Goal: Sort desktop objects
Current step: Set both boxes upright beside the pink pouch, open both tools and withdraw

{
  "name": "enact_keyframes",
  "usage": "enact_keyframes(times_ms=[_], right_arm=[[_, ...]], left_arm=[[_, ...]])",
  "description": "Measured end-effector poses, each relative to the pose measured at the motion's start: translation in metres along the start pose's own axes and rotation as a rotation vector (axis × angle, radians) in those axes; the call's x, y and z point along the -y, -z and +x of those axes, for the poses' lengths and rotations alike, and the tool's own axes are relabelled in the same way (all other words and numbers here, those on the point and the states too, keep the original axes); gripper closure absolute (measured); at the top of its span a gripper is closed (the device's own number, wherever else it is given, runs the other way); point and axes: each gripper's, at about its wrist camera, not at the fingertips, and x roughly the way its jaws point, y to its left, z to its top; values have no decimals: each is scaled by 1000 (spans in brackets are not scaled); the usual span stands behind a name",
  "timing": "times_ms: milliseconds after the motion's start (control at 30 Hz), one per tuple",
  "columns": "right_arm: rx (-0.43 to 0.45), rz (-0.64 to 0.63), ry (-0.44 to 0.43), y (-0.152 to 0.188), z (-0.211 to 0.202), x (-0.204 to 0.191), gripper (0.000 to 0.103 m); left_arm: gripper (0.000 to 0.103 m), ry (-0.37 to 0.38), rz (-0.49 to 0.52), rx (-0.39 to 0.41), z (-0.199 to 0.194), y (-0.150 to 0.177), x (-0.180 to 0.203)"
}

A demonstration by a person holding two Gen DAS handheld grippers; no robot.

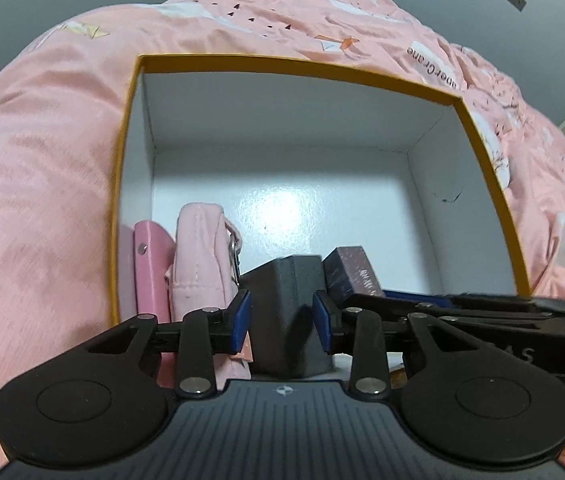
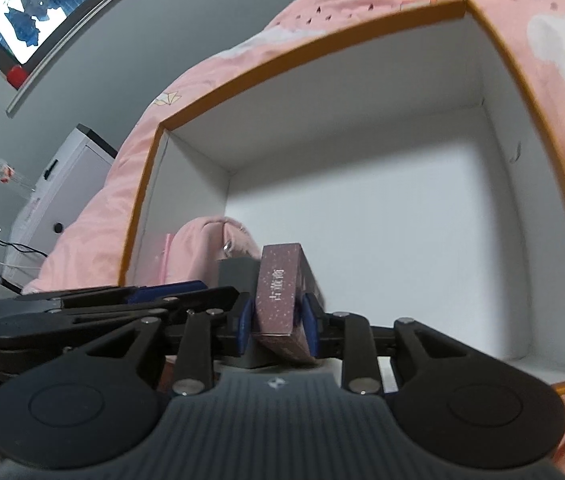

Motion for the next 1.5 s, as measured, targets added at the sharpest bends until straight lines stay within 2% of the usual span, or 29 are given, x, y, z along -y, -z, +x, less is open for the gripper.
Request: enact_keyframes(times_ms=[67,167,267,367,467,600,633,700,800,967,1100,1367,1500], right_arm=[[-9,27,-22,1,3,2,71],[-10,45,-60,1,2,3,62],[-6,36,-87,-5,-3,2,59],[-3,-23,-54,-15,-8,-1,60],[-35,-140,4,-28,-9,-6,71],[-148,-346,173,-34,11,-11,86],[-171,-373,201,-34,19,-11,87],[-215,-387,203,-33,34,-8,93],[-264,-348,174,-32,54,-3,97],[-262,-298,111,-29,64,-8,103],[-254,-335,136,-26,71,-20,103],[-245,-340,171,-23,75,-24,103],[-208,-391,232,-19,71,-30,101]], left_arm=[[64,23,-22,8,-7,0,-4],[64,53,-30,47,-23,2,-7],[64,34,-32,88,-36,3,-11],[64,-9,-35,122,-46,5,-16],[64,-50,-43,150,-54,6,-22],[64,-105,-73,173,-61,10,-33],[64,-120,-74,173,-61,10,-35],[64,-128,-83,160,-59,11,-40],[64,-131,-89,142,-57,13,-44],[64,-125,-92,126,-52,17,-47],[64,-106,-95,120,-50,19,-46],[64,-121,-69,145,-56,21,-40],[64,-104,-48,159,-64,22,-31]])
